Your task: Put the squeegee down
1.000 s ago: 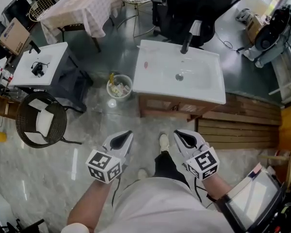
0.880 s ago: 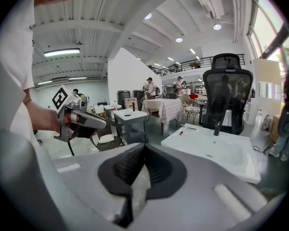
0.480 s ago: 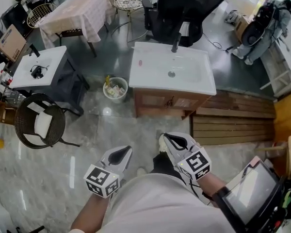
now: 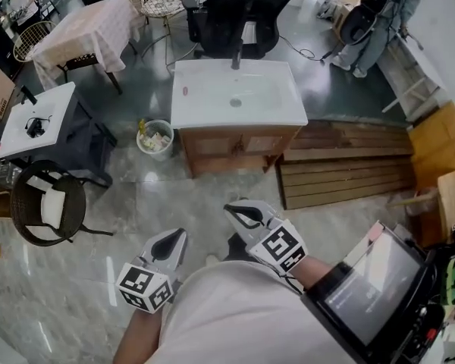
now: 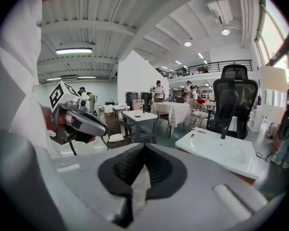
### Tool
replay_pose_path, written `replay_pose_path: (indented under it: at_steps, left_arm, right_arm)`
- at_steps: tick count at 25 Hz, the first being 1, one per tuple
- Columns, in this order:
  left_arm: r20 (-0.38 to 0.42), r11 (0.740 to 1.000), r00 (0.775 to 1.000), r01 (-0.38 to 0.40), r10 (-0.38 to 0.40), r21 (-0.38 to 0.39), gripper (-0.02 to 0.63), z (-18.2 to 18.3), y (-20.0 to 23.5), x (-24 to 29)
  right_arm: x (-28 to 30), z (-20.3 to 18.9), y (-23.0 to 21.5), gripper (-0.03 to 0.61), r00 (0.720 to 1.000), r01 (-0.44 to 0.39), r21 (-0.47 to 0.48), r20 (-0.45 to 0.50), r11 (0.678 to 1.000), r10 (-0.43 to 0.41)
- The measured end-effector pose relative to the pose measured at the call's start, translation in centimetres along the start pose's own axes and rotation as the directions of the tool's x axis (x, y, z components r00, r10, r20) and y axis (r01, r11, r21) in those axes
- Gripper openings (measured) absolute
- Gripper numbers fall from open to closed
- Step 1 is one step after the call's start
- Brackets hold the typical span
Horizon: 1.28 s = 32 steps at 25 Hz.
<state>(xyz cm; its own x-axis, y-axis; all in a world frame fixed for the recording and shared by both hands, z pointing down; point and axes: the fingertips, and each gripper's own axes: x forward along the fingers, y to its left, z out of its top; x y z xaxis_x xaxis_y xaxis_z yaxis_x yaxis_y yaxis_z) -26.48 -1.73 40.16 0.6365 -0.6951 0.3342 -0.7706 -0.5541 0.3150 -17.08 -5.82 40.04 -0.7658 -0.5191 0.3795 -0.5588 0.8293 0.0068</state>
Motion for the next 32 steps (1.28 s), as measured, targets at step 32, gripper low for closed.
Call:
replay_pose_path:
  at_steps: [32]
  left_arm:
    - [-0.011, 1.0, 1.0, 0.0, 0.0, -0.006, 0.006, -1.6, -3.8, 1.9]
  right_arm:
    - [-3.4, -1.4, -0.5, 0.002, 1.0, -0.012, -0.017, 0.005, 1.0, 0.012]
